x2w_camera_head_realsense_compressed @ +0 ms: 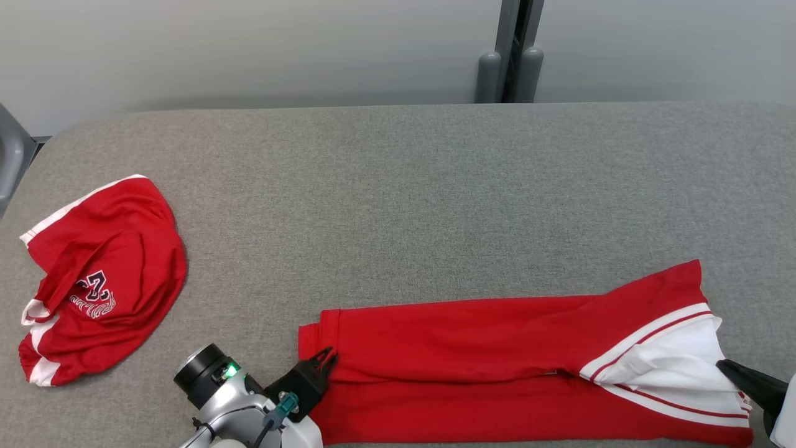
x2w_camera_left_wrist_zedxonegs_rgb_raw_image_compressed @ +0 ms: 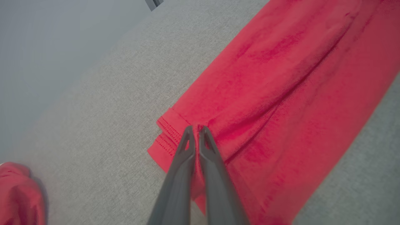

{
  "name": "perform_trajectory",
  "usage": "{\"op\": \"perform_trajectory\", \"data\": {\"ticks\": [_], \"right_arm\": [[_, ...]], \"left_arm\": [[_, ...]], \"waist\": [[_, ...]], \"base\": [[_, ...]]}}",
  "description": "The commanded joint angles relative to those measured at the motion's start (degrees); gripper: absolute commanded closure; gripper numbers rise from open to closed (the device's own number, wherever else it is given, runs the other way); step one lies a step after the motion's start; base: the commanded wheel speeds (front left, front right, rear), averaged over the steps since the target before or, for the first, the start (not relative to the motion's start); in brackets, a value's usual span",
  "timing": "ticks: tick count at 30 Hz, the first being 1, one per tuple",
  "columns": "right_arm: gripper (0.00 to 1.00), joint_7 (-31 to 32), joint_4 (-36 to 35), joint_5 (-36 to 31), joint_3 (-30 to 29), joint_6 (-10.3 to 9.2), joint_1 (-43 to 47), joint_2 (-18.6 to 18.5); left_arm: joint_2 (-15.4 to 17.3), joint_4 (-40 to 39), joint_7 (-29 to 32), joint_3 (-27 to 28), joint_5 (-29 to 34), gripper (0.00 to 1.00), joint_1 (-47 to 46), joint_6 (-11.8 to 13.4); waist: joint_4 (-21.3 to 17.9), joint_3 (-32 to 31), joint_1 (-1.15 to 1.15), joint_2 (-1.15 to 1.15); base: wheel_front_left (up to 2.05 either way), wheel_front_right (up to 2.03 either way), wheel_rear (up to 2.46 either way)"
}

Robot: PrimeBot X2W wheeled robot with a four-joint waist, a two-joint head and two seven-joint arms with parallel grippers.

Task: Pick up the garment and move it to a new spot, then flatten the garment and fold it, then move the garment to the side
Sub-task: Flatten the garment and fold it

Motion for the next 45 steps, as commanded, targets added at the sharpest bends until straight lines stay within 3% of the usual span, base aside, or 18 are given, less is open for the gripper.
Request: {"op": "perform_trajectory", "data": {"ticks": [1,2,10,15,20,23,26,27,30,35,45], "right_arm": [[0.00,0.7,-0.3,-0.9,-1.1,0.00,0.8,0.9],[0.00,1.3,-0.6,-1.4,-2.0,0.00,0.9,1.7],[0.00,4.4,-2.9,-8.8,-8.9,0.00,2.1,4.8],[0.00,0.8,-5.7,-13.6,-12.0,0.00,1.0,7.7],[0.00,-11.0,-7.8,-17.6,-11.7,0.00,-0.6,9.9],[0.00,-20.8,-7.6,-19.2,-11.1,0.00,-2.1,10.6],[0.00,-30.6,-6.2,-23.2,-9.1,0.00,-2.4,10.3],[0.00,-30.6,-6.2,-23.2,-9.1,0.00,-2.4,10.3],[0.00,-39.2,-3.6,-26.6,-7.2,0.00,-2.9,11.1],[0.00,-45.3,3.7,-29.4,-6.2,0.00,-3.8,14.1],[0.00,-46.6,16.8,-26.4,-4.1,0.00,-5.2,17.8]], "left_arm": [[-0.2,0.2,0.0,0.4,-0.8,0.19,1.0,0.7],[-0.3,0.5,0.6,0.6,-1.4,0.00,1.4,0.8],[1.4,-0.5,2.9,2.0,-4.0,0.00,2.2,1.2],[1.8,-3.0,1.1,5.8,-5.7,0.00,1.8,5.0],[-0.7,-5.4,-4.4,12.1,-10.6,0.00,2.9,9.2],[-2.8,-6.3,-9.2,16.6,-14.6,0.00,4.0,10.4],[-4.6,-6.8,-12.2,19.7,-15.2,0.00,4.4,11.3],[-4.6,-6.8,-12.2,19.7,-15.2,0.00,4.4,11.3],[-6.3,-8.3,-13.1,23.0,-13.3,0.00,5.2,12.1],[-10.4,-12.7,-13.1,29.1,-6.1,0.00,9.1,11.1],[-17.4,-11.2,-13.1,34.6,2.6,0.00,13.6,5.4]], "waist": [[0.0,0.0,0.00,0.00],[-0.1,0.0,0.00,0.00],[0.0,-0.4,0.00,0.00],[0.1,-0.8,0.00,0.00],[-0.1,-0.8,0.00,0.00],[-0.4,-0.7,0.00,0.00],[-0.8,-0.5,0.00,0.00],[-0.8,-0.5,0.00,0.00],[-1.2,-0.3,0.00,0.00],[-1.7,0.1,0.00,0.00],[-1.3,1.4,0.00,0.00]], "base": [[0.00,0.00,0.00],[0.00,0.00,0.00],[0.00,0.00,0.00],[0.00,0.00,0.00],[0.00,0.00,0.00],[0.00,0.00,0.00],[0.00,0.00,0.00],[0.00,0.00,0.00],[0.00,0.00,0.00],[0.00,0.00,0.00],[0.00,0.00,0.00]]}}
